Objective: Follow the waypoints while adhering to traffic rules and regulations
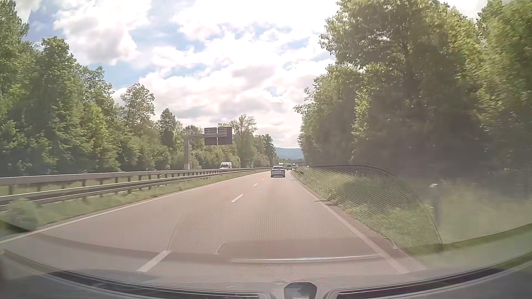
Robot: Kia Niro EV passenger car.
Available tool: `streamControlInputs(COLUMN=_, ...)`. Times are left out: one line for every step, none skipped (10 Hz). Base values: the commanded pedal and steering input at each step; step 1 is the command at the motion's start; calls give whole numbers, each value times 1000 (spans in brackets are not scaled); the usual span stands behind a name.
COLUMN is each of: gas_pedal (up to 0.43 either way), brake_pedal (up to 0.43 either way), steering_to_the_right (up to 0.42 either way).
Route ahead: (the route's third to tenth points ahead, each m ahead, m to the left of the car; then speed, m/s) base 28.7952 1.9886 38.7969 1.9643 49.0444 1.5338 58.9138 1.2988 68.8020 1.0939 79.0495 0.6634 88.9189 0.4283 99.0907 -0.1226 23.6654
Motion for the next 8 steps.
streamControlInputs(gas_pedal=189, brake_pedal=0, steering_to_the_right=4)
streamControlInputs(gas_pedal=197, brake_pedal=0, steering_to_the_right=4)
streamControlInputs(gas_pedal=197, brake_pedal=0, steering_to_the_right=4)
streamControlInputs(gas_pedal=197, brake_pedal=0, steering_to_the_right=4)
streamControlInputs(gas_pedal=197, brake_pedal=0, steering_to_the_right=4)
streamControlInputs(gas_pedal=197, brake_pedal=0, steering_to_the_right=4)
streamControlInputs(gas_pedal=197, brake_pedal=0, steering_to_the_right=4)
streamControlInputs(gas_pedal=197, brake_pedal=0, steering_to_the_right=4)
